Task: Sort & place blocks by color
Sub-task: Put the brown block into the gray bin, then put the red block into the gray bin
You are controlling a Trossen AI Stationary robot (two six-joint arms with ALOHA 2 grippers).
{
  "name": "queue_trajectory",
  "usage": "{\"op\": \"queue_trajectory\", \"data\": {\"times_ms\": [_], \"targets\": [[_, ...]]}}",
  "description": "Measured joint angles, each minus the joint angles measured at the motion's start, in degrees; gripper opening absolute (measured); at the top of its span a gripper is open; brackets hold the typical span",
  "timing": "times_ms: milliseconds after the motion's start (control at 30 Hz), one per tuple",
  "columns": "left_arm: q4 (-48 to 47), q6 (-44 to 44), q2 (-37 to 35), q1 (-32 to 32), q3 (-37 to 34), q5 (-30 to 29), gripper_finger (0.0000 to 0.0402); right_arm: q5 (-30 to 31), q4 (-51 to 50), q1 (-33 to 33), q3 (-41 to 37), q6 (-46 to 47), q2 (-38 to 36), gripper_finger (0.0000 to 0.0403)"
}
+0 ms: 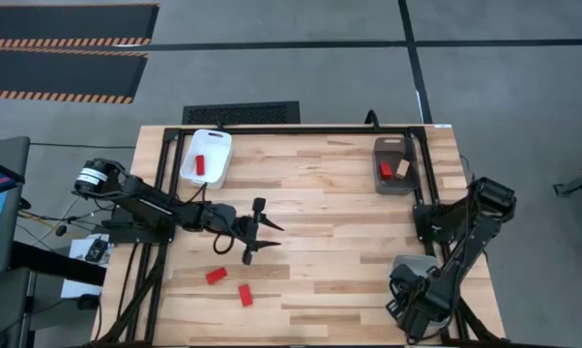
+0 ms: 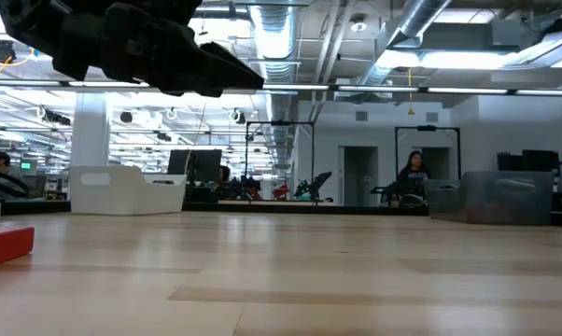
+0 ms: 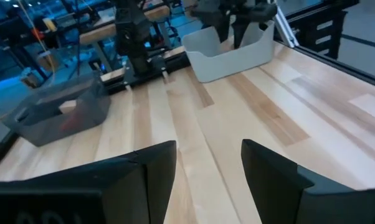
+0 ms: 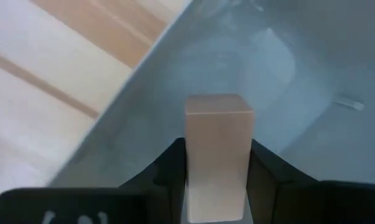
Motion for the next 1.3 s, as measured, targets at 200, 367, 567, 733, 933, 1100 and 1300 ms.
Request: {"op": "queue_trajectory", "data": {"times_ms": [200, 367, 567, 733, 933, 1100, 1300], "targets": [[-3.7, -0.33, -0.02, -1.18, 0.0, -0.87, 0.0173, 0.02, 4.49, -1.0, -4.87, -0.65, 0.0, 0.0186], [-6.54, -0.84, -0.02, -1.23, 0.0, -1.65, 0.0173, -0.2, 4.04, -1.78, -5.05, -3.57, -0.01, 0.0221], [-7.06, -2.4, -0.04, -1.31, 0.0, -3.61, 0.0173, -1.59, 1.44, -3.39, -3.64, -6.91, -2.01, 0.0243], [-8.77, -4.47, -0.04, -2.67, 0.0, -9.97, 0.0173, 4.31, -8.86, -4.07, 1.72, -9.7, -4.62, 0.0244], [-14.7, -5.17, -0.07, -6.64, 0.07, -21.64, 0.0173, 30.2, -10.65, -4.66, 4.96, -10.43, -8.16, 0.0244], [-22.42, -5.72, -0.07, -10.8, 3.05, -25.76, 0.0173, 45.04, -1.84, -10.97, 4.75, -25.76, -7.36, 0.0244], [-37.49, -13.09, -0.07, -16.55, 8.73, -30.61, 0.0173, 43.57, 28.17, -23.18, 4.74, -61.99, -2.15, 0.0244]]}}
